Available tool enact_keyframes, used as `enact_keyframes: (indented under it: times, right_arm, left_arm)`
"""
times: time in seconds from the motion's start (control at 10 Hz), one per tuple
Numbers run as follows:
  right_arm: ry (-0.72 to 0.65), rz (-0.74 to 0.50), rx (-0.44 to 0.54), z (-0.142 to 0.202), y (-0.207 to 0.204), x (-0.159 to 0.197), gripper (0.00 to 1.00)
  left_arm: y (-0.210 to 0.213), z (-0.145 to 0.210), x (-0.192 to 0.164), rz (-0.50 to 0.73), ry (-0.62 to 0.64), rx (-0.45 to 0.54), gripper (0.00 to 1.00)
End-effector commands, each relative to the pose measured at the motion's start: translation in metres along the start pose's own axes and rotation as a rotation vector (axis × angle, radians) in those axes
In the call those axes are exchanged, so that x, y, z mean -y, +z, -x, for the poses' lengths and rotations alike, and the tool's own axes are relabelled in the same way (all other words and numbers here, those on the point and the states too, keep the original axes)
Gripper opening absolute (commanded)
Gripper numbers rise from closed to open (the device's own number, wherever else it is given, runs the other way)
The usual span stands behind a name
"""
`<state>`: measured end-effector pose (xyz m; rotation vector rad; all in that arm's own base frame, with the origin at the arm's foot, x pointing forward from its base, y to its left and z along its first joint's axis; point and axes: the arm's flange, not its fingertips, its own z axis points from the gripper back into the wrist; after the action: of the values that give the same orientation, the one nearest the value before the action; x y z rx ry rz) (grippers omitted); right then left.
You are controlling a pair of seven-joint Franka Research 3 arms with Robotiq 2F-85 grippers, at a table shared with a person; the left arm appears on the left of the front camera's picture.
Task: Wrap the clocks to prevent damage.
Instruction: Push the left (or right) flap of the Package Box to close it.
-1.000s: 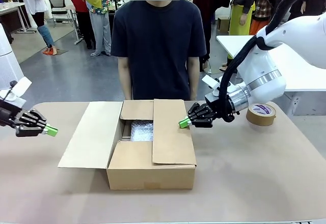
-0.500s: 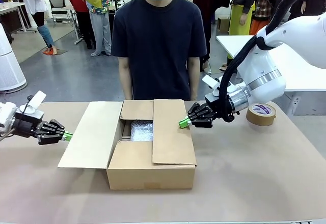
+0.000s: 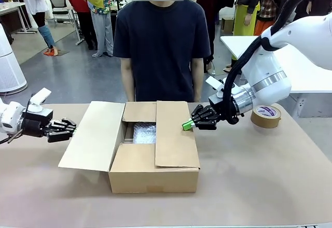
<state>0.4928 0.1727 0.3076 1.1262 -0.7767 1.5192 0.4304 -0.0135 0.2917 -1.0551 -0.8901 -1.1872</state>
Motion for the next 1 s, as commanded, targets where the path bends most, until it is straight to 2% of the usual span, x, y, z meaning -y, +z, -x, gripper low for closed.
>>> enact_keyframes:
  times: [0.0, 0.3, 0.5, 0.9]
  right_arm:
    - [-0.009, 0.007, -0.001, 0.004, -0.001, 0.001, 0.01]
    - [-0.009, 0.007, -0.001, 0.004, -0.001, 0.001, 0.01]
    - [-0.009, 0.007, -0.001, 0.004, -0.001, 0.001, 0.01]
    - [-0.009, 0.007, -0.001, 0.004, -0.001, 0.001, 0.01]
  left_arm:
    - [-0.003, 0.002, -0.012, 0.029, -0.018, 0.100, 0.00]
    - [-0.023, -0.010, -0.021, 0.074, -0.007, 0.186, 0.00]
    - [-0.038, -0.021, -0.024, 0.085, -0.053, 0.228, 0.00]
    - [-0.088, -0.046, -0.035, 0.155, -0.086, 0.171, 0.00]
